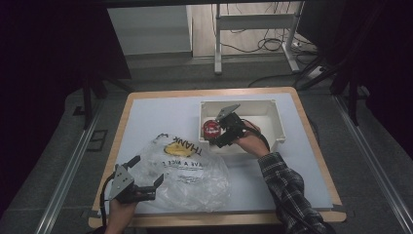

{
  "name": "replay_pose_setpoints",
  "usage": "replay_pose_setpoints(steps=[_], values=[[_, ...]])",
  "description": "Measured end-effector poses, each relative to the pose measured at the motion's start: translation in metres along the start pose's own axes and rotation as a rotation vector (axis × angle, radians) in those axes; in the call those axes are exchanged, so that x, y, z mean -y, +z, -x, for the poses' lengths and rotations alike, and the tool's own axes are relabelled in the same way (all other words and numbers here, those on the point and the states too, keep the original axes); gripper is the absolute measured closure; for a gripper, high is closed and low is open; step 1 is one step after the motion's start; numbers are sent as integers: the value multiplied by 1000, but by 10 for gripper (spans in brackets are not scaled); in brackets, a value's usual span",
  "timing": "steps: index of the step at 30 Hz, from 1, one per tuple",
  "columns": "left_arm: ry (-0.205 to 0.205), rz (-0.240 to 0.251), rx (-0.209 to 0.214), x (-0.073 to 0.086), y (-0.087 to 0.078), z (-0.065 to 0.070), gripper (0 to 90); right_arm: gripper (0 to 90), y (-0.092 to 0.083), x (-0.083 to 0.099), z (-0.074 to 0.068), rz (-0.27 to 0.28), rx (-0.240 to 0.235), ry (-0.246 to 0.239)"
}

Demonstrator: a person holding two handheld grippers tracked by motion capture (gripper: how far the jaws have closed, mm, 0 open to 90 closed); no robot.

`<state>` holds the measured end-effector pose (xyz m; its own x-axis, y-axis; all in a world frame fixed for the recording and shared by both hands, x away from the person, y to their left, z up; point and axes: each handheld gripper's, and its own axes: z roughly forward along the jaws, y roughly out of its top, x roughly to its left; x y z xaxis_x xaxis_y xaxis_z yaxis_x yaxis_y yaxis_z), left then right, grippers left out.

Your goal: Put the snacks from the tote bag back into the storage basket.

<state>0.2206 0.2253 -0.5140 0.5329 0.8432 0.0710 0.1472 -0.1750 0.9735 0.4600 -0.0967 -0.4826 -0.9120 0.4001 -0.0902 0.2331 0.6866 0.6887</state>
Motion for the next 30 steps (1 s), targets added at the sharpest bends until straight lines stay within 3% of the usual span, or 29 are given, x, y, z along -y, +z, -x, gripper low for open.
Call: replay_pose_setpoints(steps=[30], values=[[5,2,7,0,1,1,0,55,-13,10,-5,8,8,12]])
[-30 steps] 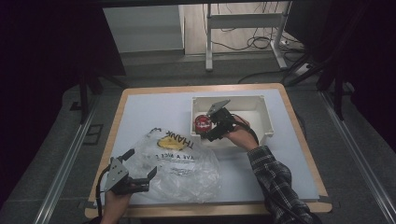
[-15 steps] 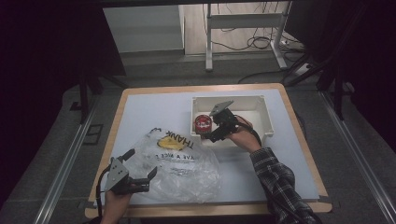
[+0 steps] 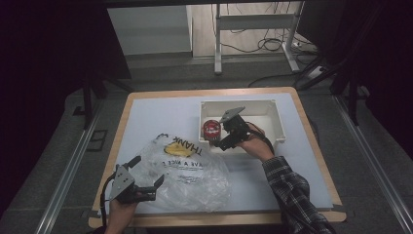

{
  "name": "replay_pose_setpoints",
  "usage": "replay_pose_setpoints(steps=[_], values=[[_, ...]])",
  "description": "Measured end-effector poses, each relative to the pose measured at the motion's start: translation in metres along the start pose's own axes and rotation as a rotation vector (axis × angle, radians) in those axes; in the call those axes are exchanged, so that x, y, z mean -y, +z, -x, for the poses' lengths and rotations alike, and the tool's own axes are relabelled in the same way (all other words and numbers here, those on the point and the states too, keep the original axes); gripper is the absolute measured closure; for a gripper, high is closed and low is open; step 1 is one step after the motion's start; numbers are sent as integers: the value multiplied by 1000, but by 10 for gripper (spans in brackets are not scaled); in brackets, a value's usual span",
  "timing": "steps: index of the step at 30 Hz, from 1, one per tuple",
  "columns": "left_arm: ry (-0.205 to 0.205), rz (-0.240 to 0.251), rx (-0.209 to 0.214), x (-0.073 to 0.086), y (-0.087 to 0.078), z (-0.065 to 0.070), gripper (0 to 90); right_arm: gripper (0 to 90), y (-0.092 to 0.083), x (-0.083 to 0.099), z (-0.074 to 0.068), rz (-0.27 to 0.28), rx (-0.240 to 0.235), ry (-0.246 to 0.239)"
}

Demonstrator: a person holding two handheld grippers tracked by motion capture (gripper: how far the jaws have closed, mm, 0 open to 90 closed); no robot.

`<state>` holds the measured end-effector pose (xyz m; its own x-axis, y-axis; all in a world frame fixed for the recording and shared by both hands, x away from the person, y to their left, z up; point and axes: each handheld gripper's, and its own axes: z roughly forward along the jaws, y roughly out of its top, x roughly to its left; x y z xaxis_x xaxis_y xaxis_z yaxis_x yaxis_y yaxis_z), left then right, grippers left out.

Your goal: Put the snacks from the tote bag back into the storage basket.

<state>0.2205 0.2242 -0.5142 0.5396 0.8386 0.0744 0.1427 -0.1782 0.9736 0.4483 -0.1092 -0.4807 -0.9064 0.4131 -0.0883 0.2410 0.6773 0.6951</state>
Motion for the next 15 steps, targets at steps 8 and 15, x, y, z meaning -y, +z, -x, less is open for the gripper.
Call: replay_pose_setpoints(steps=[8,15], values=[[0,-1,-1,0,0,0,0,55,-1,3,-2,0,-1,13],[-1,0,-3,0,0,0,0,55,-8,3,-6,17,-10,11]])
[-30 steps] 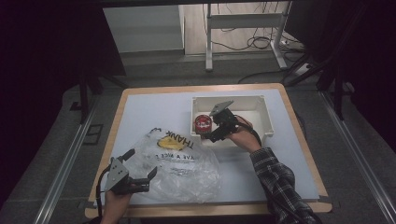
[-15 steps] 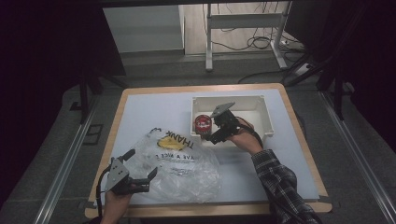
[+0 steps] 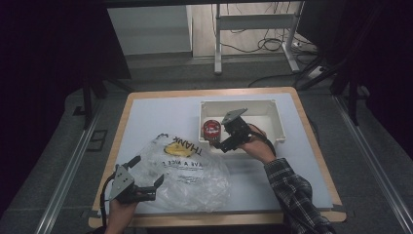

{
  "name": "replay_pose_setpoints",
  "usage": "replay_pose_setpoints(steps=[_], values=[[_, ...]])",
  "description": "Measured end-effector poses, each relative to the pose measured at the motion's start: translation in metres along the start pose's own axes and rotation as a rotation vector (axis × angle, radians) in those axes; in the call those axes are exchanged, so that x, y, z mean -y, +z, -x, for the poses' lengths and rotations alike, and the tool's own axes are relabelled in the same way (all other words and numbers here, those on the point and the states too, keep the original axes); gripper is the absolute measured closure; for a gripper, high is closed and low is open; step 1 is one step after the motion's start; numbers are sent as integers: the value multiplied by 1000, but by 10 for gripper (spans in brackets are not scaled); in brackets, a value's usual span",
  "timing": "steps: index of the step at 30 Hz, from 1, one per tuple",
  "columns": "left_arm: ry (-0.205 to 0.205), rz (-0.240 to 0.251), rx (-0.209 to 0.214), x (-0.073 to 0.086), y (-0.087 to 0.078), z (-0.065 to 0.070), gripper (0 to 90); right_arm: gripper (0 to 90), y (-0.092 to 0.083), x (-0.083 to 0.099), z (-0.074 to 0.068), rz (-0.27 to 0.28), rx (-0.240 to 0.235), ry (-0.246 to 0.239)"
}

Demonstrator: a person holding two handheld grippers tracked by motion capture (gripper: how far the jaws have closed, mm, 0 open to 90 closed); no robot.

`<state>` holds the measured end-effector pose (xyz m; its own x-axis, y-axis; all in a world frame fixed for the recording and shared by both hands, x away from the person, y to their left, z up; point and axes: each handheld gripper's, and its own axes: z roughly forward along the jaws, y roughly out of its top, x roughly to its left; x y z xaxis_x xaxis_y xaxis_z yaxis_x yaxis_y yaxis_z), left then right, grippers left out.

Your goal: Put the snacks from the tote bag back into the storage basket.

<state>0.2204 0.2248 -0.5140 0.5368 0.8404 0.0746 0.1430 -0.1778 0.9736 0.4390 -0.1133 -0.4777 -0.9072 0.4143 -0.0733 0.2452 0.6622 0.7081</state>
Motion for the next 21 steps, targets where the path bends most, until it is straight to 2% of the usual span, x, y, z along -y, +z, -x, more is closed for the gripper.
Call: replay_pose_setpoints(steps=[21], values=[[7,0,0,0,0,1,0,55,-17,7,-11,41,-14,11]])
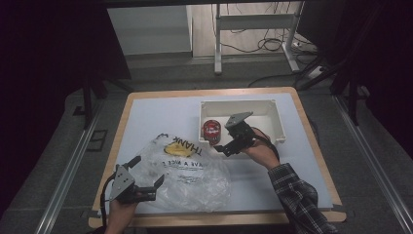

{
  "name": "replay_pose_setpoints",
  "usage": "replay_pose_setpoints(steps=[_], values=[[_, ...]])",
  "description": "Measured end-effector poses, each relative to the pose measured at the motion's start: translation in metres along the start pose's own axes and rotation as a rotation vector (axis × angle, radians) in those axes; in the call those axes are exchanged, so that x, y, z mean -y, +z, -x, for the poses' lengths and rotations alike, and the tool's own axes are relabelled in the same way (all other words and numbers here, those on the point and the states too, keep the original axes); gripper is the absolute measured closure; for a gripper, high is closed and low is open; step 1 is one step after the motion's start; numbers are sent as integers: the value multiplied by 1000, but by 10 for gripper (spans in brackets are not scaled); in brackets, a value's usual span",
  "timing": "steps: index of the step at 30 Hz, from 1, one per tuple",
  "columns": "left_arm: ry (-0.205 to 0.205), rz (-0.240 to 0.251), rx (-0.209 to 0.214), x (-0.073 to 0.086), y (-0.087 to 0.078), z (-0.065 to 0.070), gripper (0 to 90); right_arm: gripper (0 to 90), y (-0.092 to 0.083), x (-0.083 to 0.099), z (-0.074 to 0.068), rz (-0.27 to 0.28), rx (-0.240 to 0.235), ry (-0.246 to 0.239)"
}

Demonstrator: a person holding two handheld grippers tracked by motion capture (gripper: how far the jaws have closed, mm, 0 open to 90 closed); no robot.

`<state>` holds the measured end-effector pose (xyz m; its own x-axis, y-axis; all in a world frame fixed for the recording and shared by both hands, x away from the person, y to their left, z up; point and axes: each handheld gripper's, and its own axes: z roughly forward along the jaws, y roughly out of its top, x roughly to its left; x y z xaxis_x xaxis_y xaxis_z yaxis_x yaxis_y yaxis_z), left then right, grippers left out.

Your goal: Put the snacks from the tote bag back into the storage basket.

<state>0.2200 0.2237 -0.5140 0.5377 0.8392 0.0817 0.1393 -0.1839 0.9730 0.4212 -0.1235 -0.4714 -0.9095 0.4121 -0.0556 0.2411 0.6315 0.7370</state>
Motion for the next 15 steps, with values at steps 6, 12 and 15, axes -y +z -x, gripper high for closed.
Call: replay_pose_setpoints(steps=[6,12,15], values=[[1,0,1,0,0,0,0,55,-2,4,-3,-5,1,5],[7,-4,5,0,0,1,0,55,-5,7,-5,3,7,6],[9,-3,4,0,0,1,0,55,-8,8,-7,10,3,4]])
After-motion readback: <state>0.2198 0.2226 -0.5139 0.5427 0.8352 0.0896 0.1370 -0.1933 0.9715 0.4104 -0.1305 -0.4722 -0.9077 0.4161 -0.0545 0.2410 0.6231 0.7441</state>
